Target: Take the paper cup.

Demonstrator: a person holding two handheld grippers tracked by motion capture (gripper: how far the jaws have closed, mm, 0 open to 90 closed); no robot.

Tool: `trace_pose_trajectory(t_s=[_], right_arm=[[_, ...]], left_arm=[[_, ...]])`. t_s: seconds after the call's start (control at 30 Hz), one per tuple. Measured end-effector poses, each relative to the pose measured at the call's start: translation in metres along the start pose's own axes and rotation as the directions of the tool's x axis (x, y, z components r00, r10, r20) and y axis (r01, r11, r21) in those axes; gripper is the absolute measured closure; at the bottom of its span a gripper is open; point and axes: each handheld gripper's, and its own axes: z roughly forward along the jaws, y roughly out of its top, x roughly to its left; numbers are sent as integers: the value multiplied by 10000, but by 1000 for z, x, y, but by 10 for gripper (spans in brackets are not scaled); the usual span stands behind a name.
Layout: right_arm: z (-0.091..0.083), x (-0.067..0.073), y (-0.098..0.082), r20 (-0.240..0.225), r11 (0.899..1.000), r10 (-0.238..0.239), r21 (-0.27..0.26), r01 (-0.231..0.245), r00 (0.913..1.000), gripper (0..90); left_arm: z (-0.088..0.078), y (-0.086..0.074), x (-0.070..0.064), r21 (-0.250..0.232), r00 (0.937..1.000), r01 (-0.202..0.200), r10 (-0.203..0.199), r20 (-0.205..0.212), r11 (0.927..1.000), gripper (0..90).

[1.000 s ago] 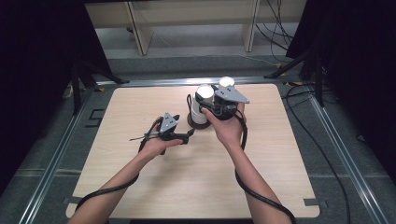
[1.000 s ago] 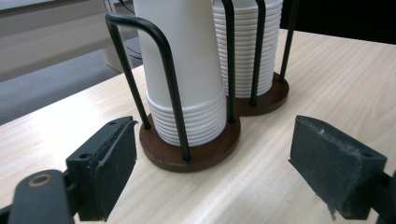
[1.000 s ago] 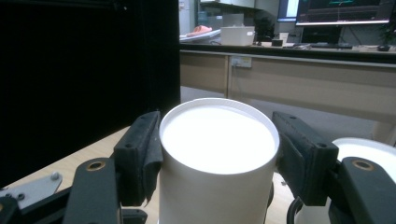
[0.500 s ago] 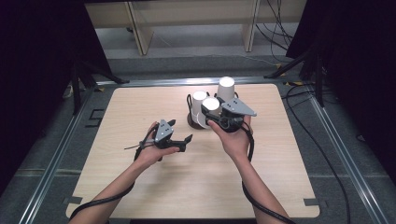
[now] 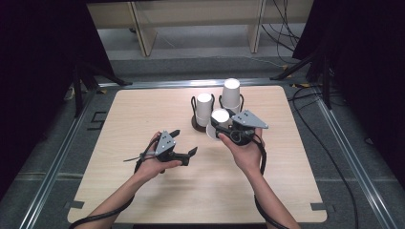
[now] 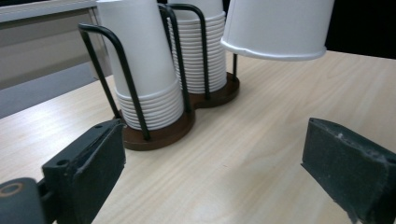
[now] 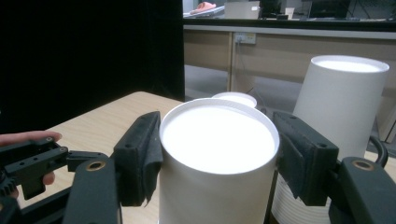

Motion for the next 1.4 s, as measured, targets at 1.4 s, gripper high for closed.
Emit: trace_pose_trajectory(t_s=[1.4], right_arm=[[-48, -3, -42, 124, 9977, 663, 149, -664, 9977, 360]], left_arm=[[-26, -3, -33, -137, 9967, 203, -191, 786, 9997, 25]])
